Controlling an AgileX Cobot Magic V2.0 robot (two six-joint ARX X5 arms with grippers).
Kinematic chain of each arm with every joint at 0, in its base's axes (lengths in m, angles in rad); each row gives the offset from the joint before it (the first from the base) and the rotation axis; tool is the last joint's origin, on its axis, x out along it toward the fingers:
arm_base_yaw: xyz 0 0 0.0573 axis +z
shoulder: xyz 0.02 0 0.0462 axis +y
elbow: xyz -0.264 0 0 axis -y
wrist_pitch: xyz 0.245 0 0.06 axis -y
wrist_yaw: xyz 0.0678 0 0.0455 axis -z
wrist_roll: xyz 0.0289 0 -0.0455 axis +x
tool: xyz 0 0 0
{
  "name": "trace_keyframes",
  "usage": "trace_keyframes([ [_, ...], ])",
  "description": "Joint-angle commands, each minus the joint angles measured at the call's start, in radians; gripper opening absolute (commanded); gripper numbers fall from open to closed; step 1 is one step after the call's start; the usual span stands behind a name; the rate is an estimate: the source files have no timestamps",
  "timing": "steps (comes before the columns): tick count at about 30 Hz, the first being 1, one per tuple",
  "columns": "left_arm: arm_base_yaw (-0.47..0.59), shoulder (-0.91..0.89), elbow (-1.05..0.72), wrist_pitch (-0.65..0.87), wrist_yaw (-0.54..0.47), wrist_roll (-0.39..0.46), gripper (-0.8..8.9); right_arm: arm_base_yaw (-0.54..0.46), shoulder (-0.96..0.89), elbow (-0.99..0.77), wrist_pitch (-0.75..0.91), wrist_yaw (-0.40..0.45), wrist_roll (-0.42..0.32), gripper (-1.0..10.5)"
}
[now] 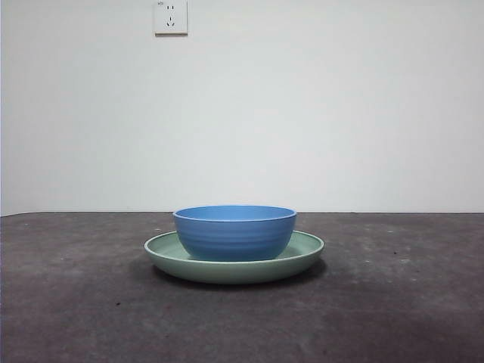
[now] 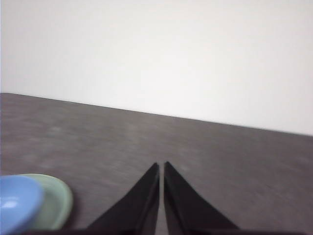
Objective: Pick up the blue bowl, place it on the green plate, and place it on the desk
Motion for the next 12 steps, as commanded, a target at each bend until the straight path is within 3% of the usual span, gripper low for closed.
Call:
trace_keyframes([
  [1,0.001,-0.001,-0.020,-0.008,0.002,-0.009,0.14,-0.020,-0.071,-0.098,0.080,0.023,0.011,0.1],
  [12,0.001,-0.001,-0.020,-0.008,0.002,-0.009,0.14,-0.031,-0.219,-0.343,0.134,0.051,0.029,0.1],
])
